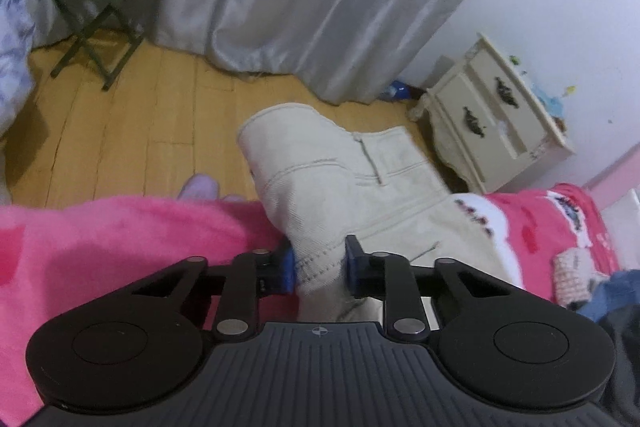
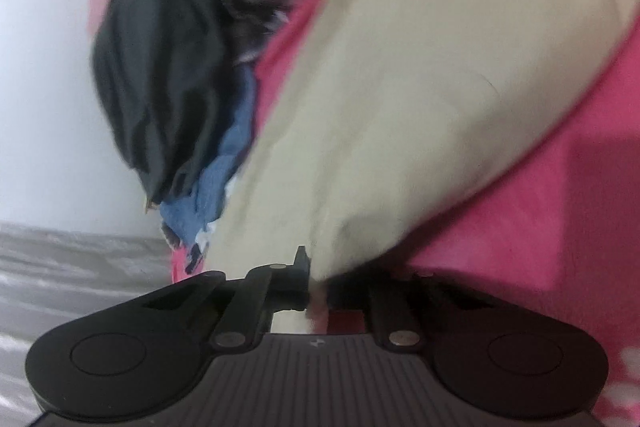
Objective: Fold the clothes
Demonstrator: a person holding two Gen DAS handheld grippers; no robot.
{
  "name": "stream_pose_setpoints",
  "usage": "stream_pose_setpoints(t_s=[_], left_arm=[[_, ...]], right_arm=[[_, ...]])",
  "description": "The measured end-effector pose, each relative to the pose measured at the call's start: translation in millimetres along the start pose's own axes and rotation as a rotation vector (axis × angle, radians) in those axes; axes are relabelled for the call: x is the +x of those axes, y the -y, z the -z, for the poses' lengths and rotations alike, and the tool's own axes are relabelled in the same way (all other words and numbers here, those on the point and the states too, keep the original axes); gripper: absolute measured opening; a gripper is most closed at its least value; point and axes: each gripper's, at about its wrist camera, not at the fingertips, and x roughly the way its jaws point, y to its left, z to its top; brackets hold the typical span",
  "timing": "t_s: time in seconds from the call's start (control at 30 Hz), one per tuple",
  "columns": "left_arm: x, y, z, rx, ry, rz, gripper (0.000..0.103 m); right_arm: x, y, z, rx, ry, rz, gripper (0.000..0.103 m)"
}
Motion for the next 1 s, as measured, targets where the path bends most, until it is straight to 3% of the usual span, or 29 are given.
stream_pose_setpoints(t_s=[0.27, 0.57, 0.67, 0.73, 0.83, 0.9, 0.97, 1.0], left_arm=[[-60.2, -15.3, -9.8, 0.060, -0.031, 0.066, 0.015], [-137.5, -98.8, 22.5, 0.095, -0.087, 0.013, 0.015], [-142.4, -122.9, 36.1, 0.066, -0.110, -0.008, 0.015], [-128.7, -128.1, 45.5, 0.115, -0.143, -0.045, 0.018], [-109.1, -136.4, 48.2, 0.133, -0.192, -0.073, 0.028], [-112.3, -137.9, 40.6, 0.111, -0.209, -0.061, 0.033], [-119.1, -137.2, 33.6, 0.124, -0.220, -0.064, 0.039], [-124.5, -136.0, 31.4, 0.141, -0.221, -0.070, 0.039]], right_arm=[[-49.0, -21.6, 5.7, -0.065, 0.024, -0.013, 0.007], [-132.1, 21.3, 61.6, -0.053, -0.034, 0.061, 0.007], [-154.4, 37.7, 80.4, -0.053, -0.036, 0.095, 0.007], [-152.9, 47.6, 88.5, -0.088, -0.048, 0.142, 0.007], [-137.1, 51.2, 92.3, -0.247, -0.117, 0.230, 0.013], [-139.6, 39.7, 91.2, -0.356, -0.149, 0.283, 0.023], [-148.0, 21.5, 89.7, -0.473, -0.179, 0.356, 0.044], [-153.1, 10.8, 92.3, -0.567, -0.193, 0.405, 0.045]])
